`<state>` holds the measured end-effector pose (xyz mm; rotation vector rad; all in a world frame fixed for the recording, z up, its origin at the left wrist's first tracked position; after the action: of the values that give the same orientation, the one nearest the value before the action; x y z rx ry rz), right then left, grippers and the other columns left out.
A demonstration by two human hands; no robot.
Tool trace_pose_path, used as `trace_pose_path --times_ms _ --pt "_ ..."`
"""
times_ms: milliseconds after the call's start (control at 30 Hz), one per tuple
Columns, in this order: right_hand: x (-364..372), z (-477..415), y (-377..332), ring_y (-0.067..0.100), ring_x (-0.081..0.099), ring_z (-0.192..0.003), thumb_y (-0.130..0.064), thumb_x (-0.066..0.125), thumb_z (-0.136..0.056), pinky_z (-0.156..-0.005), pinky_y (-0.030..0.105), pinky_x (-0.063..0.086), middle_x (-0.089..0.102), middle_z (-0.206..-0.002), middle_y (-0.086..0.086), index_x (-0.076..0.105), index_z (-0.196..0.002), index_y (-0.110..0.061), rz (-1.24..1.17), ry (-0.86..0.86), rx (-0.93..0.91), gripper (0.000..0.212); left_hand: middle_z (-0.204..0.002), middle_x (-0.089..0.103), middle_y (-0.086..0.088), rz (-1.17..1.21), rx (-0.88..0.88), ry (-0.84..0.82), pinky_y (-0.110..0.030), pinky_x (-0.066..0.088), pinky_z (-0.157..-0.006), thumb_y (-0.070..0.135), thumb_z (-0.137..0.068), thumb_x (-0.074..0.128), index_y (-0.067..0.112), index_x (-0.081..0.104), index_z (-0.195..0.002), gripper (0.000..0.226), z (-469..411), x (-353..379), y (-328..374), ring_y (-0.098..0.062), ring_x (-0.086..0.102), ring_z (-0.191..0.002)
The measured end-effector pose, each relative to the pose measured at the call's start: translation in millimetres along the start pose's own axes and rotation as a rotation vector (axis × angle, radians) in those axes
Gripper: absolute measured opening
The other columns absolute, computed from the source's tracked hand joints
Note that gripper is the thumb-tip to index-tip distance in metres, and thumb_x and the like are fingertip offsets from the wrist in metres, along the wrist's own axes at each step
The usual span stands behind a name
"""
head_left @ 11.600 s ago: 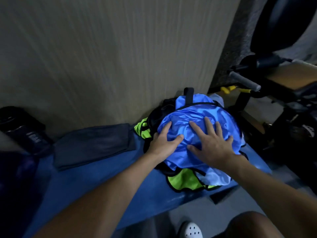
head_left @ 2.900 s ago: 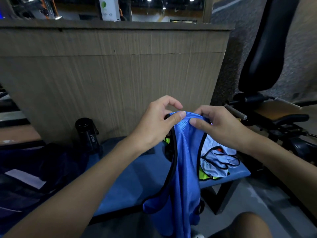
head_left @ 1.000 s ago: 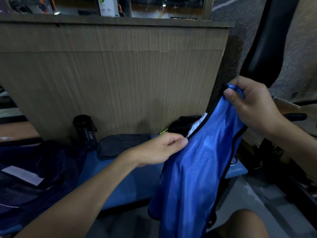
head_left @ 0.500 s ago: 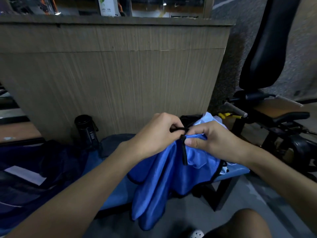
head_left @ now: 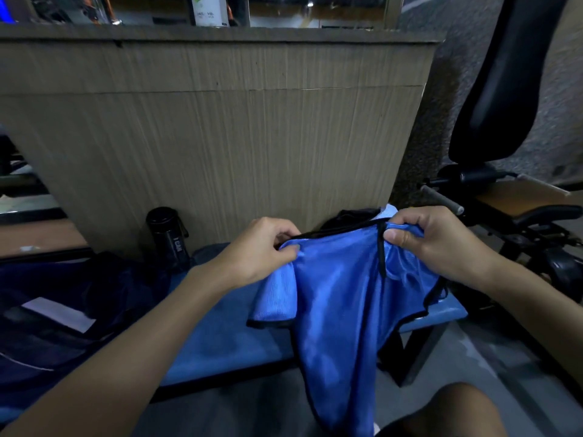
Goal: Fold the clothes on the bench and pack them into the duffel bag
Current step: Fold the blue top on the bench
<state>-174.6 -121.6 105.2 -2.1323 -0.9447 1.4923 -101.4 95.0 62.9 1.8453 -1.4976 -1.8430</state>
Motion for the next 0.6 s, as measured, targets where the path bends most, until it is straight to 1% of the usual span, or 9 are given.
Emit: trace_pose_path --times_ms 133,167,233,300,367,433,500,533,600 --pt "-6.9 0.4 21.5 0.023 0.064 -0.077 -0.019 0.066 -0.090 -0.072 0.035 0.048 0.069 -0.080 0.002 0.067 -0.074 -0.021 0.113 0.000 0.075 0.017 -0.079 0.070 -0.007 0.008 -0.008 -0.013 -0.047 0.055 -0.073 0.022 -0.086 0.077 0.015 0.066 -0.082 0.014 -2.2 -9.8 -0.3 -0.026 0.068 -0.073" --pt "-5.5 0.2 23.4 0.020 0.066 -0.085 -0.019 0.067 -0.090 -0.077 0.033 0.049 0.071 -0.090 0.000 0.067 -0.075 -0.019 0.125 -0.018 0.095 0.015 -0.078 0.069 -0.008 -0.001 0.008 -0.023 -0.046 0.053 -0.071 0.023 -0.085 0.078 0.013 0.066 -0.081 0.017 -3.2 -10.0 5.8 -0.020 0.064 -0.069" --pt "5.1 0.4 13.6 0.004 0.059 -0.112 -0.016 0.068 -0.089 -0.096 0.017 0.041 0.064 -0.121 -0.009 0.069 -0.075 -0.021 0.096 -0.090 0.080 0.015 -0.077 0.067 -0.006 -0.064 0.065 -0.035 -0.040 0.050 -0.069 0.024 -0.083 0.080 0.013 0.065 -0.079 0.020 -5.9 -9.0 24.6 -0.009 0.057 -0.067" --pt "22.3 1.9 -8.4 -0.007 0.050 -0.123 -0.016 0.069 -0.089 -0.107 0.017 0.034 0.057 -0.134 -0.012 0.068 -0.072 -0.029 0.031 -0.174 0.019 0.021 -0.078 0.068 0.001 -0.137 0.137 -0.045 -0.033 0.048 -0.073 0.024 -0.082 0.080 0.016 0.066 -0.079 0.017 -8.5 -5.5 49.0 -0.005 0.058 -0.071" --pt "42.3 5.9 -29.7 -0.008 0.054 -0.118 -0.012 0.068 -0.089 -0.105 0.018 0.038 0.063 -0.127 -0.010 0.071 -0.076 -0.024 -0.077 -0.236 -0.029 0.018 -0.086 0.071 0.007 -0.176 0.194 -0.074 -0.025 0.049 -0.079 0.021 -0.084 0.078 0.016 0.070 -0.086 0.010 -10.4 0.8 71.0 -0.002 0.063 -0.082" --pt "54.0 6.6 -38.1 0.006 0.065 -0.099 -0.008 0.067 -0.090 -0.092 0.022 0.047 0.073 -0.105 0.001 0.072 -0.081 -0.008 -0.154 -0.222 -0.052 0.010 -0.092 0.070 0.014 -0.173 0.218 -0.112 -0.015 0.046 -0.082 0.016 -0.088 0.072 0.017 0.071 -0.096 0.008 -11.0 6.2 84.6 0.006 0.061 -0.088" --pt "55.0 5.2 -39.5 0.021 0.064 -0.084 -0.012 0.067 -0.090 -0.080 0.031 0.048 0.071 -0.089 0.011 0.071 -0.083 -0.005 -0.166 -0.164 -0.066 0.011 -0.088 0.066 0.017 -0.131 0.207 -0.135 -0.011 0.043 -0.077 0.012 -0.089 0.067 0.017 0.068 -0.102 0.014 -10.3 5.5 88.7 0.010 0.059 -0.080" --pt "54.2 4.8 -39.3 0.022 0.062 -0.076 -0.014 0.067 -0.090 -0.076 0.034 0.048 0.069 -0.085 0.014 0.071 -0.082 -0.007 -0.177 -0.148 -0.061 0.013 -0.084 0.065 0.016 -0.104 0.189 -0.146 -0.015 0.046 -0.074 0.012 -0.089 0.067 0.018 0.066 -0.105 0.017 -9.4 3.4 87.3 0.005 0.060 -0.075" --pt "50.3 4.4 -35.5 0.013 0.056 -0.068 -0.016 0.067 -0.090 -0.070 0.033 0.048 0.067 -0.080 0.016 0.071 -0.079 -0.010 -0.183 -0.121 -0.036 0.014 -0.077 0.067 0.011 -0.067 0.147 -0.172 -0.032 0.054 -0.077 0.013 -0.089 0.068 0.019 0.062 -0.108 0.021 -8.0 -1.7 78.9 -0.015 0.064 -0.075"
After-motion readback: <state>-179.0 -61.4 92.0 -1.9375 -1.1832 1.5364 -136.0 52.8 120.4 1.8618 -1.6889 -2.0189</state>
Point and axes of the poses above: each hand's wrist, its own z-axis away from the middle knuckle, its own x-axis out of the palm, y = z × x, the point moved 9 cm from there along -z, towards the middle knuckle
